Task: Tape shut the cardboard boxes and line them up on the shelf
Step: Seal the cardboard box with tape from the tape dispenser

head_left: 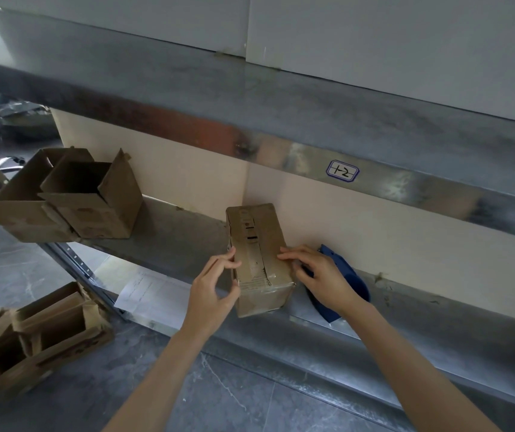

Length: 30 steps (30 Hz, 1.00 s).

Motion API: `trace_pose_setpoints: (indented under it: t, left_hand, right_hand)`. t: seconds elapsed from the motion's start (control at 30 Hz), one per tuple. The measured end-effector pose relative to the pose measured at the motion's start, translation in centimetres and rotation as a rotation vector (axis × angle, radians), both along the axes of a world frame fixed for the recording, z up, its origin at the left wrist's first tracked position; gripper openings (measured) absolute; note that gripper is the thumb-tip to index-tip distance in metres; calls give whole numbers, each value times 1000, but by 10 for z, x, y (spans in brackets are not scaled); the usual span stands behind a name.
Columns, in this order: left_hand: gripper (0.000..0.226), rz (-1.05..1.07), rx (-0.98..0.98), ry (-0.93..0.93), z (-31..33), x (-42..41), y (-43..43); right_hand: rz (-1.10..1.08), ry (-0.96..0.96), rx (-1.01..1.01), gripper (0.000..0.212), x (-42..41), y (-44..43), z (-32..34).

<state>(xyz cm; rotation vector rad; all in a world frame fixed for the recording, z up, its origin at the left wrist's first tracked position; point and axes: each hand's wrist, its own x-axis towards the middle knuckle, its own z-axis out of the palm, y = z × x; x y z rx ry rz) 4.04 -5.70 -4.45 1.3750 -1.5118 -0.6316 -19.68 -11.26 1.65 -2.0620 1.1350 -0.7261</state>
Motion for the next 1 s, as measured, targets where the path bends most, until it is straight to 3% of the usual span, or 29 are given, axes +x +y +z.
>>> trace_pose_setpoints:
  t: [0.53,1.0]
  left_hand:
    - [30,68,-41,25,0,-8,-2]
    - [39,116,-48,5,9,-19,2]
  right_hand:
    - [-89,-64,-67,22,7,0,-12]
    - [-169,-7,-84,37,25,8,-14]
